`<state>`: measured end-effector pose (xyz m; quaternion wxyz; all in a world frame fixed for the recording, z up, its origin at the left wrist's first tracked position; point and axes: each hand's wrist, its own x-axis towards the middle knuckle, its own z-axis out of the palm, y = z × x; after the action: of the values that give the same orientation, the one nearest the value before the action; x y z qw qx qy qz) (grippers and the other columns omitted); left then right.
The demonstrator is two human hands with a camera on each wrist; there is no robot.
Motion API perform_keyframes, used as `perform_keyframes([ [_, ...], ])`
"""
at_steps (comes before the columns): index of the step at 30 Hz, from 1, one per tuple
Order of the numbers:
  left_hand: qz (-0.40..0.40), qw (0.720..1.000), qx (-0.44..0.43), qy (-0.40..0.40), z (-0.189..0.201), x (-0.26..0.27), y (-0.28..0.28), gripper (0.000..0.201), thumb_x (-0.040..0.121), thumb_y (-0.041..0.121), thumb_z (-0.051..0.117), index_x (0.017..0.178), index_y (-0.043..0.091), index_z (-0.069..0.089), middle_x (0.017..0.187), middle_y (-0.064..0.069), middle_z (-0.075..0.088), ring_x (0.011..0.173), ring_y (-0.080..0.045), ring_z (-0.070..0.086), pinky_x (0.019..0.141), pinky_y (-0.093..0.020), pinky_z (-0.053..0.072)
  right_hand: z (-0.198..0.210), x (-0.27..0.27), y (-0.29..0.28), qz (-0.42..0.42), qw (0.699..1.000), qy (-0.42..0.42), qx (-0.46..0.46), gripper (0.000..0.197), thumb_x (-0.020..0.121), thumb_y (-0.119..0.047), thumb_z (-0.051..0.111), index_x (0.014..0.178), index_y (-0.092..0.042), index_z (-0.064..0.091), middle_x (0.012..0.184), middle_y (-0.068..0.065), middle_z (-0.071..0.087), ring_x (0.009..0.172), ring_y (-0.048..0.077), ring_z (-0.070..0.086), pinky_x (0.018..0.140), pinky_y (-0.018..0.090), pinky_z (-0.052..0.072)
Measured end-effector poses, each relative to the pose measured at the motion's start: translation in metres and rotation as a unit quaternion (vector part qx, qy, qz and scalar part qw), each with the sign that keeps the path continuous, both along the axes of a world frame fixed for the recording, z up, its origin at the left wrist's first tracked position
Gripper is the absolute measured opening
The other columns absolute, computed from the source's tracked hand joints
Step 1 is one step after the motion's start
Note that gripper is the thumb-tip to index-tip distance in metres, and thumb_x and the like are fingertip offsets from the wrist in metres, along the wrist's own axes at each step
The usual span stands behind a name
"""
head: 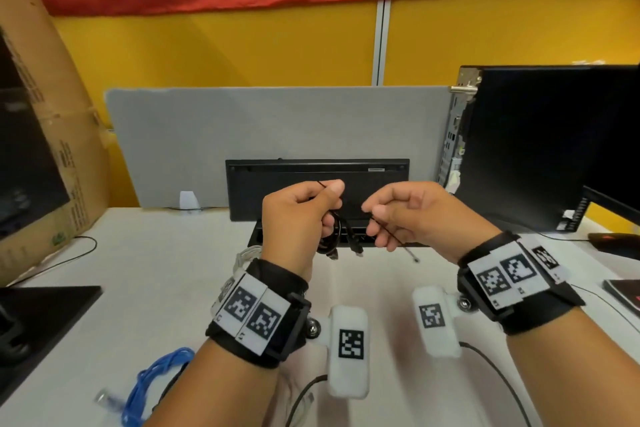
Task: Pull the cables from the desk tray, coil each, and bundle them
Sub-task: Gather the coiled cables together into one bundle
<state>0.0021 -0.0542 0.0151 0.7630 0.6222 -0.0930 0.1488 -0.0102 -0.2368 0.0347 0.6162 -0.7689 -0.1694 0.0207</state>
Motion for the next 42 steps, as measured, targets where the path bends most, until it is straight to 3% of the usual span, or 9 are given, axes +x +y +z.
perform_keyframes([
  [6, -0.035, 0.991, -0.11, 0.068, 0.003, 0.006, 0.012, 0.012, 0.084, 0.015, 0.074, 0.078, 0.006, 0.071, 0.064, -0.003, 0.061, 0.049, -0.009, 0.046, 0.045, -0.019, 0.041, -0.012, 0.0, -0.007, -0.006, 0.997, -0.078, 0.009, 0.031, 0.084, 0.009, 0.064, 0.107, -0.01, 0.072, 0.093, 0.013, 0.075, 0.078, 0.022, 0.072, 0.073, 0.029, 0.061],
  [9, -0.06, 0.984, -0.132, 0.099, 0.004, 0.004, 0.009, 0.019, 0.084, 0.015, 0.073, 0.092, -0.002, 0.071, 0.064, -0.003, 0.06, 0.049, -0.008, 0.046, 0.044, -0.018, 0.041, -0.016, -0.001, -0.001, -0.031, 0.99, -0.141, 0.008, 0.029, 0.075, 0.001, 0.073, 0.104, -0.005, 0.074, 0.09, 0.014, 0.075, 0.078, 0.025, 0.071, 0.075, 0.028, 0.06],
  [13, -0.086, 0.981, -0.13, 0.115, 0.006, 0.0, 0.004, 0.023, 0.084, 0.016, 0.073, 0.098, -0.002, 0.071, 0.067, -0.005, 0.062, 0.05, -0.009, 0.047, 0.045, -0.019, 0.041, -0.019, 0.001, 0.004, -0.102, 0.972, -0.207, 0.031, 0.018, 0.078, 0.0, 0.073, 0.09, -0.012, 0.078, 0.083, 0.016, 0.072, 0.071, 0.028, 0.069, 0.08, 0.036, 0.059],
  [17, -0.104, 0.984, -0.102, 0.106, 0.011, -0.005, 0.004, 0.017, 0.09, 0.007, 0.063, 0.105, 0.006, 0.07, 0.081, -0.012, 0.072, 0.058, -0.013, 0.056, 0.051, -0.022, 0.049, -0.015, 0.002, -0.001, -0.15, 0.958, -0.241, 0.045, 0.016, 0.081, 0.003, 0.07, 0.088, -0.01, 0.076, 0.081, 0.007, 0.074, 0.067, 0.023, 0.071, 0.071, 0.025, 0.058],
  [20, -0.123, 0.983, -0.094, 0.099, 0.015, -0.006, 0.009, 0.04, 0.087, -0.01, 0.041, 0.113, 0.01, 0.062, 0.092, -0.024, 0.073, 0.064, -0.02, 0.064, 0.056, -0.026, 0.056, -0.009, 0.003, -0.013, -0.185, 0.953, -0.238, 0.015, 0.016, 0.086, 0.0, 0.067, 0.084, -0.012, 0.076, 0.077, -0.004, 0.075, 0.063, 0.015, 0.07, 0.064, 0.016, 0.055],
  [25, -0.132, 0.986, -0.065, 0.079, 0.017, -0.004, 0.016, 0.058, 0.075, -0.02, 0.029, 0.117, 0.008, 0.057, 0.095, -0.02, 0.074, 0.071, -0.026, 0.071, 0.06, -0.029, 0.058, -0.002, 0.003, -0.039, -0.246, 0.944, -0.218, -0.017, 0.018, 0.086, 0.0, 0.066, 0.076, -0.012, 0.075, 0.069, 0.001, 0.073, 0.057, 0.015, 0.069, 0.058, 0.014, 0.054],
  [32, -0.125, 0.99, -0.039, 0.058, 0.013, -0.001, 0.01, 0.038, 0.092, -0.009, 0.052, 0.121, 0.015, 0.056, 0.1, -0.011, 0.075, 0.082, -0.032, 0.074, 0.065, -0.031, 0.059, -0.006, 0.003, -0.035, -0.23, 0.957, -0.178, -0.009, 0.015, 0.086, -0.001, 0.067, 0.078, -0.01, 0.075, 0.069, 0.007, 0.073, 0.059, 0.02, 0.07, 0.059, 0.018, 0.056],
  [37, -0.103, 0.994, 0.017, 0.036, 0.009, -0.001, 0.008, 0.046, 0.088, -0.007, 0.061, 0.127, 0.016, 0.053, 0.097, -0.002, 0.076, 0.086, -0.02, 0.073, 0.067, -0.03, 0.058, -0.008, 0.001, -0.023, -0.179, 0.972, -0.122, 0.087, 0.013, 0.086, 0.002, 0.065, 0.082, -0.005, 0.075, 0.076, 0.012, 0.074, 0.063, 0.021, 0.069, 0.061, 0.021, 0.057],
  [42, -0.101, 0.994, 0.043, 0.029, 0.008, -0.005, 0.001, 0.057, 0.081, -0.003, 0.072, 0.131, 0.013, 0.051, 0.091, -0.006, 0.077, 0.086, -0.018, 0.074, 0.069, -0.026, 0.059, -0.013, -0.003, -0.002, -0.134, 0.974, -0.07, 0.168, 0.013, 0.085, 0.007, 0.063, 0.077, 0.003, 0.072, 0.078, 0.012, 0.073, 0.063, 0.02, 0.067, 0.061, 0.023, 0.056],
])
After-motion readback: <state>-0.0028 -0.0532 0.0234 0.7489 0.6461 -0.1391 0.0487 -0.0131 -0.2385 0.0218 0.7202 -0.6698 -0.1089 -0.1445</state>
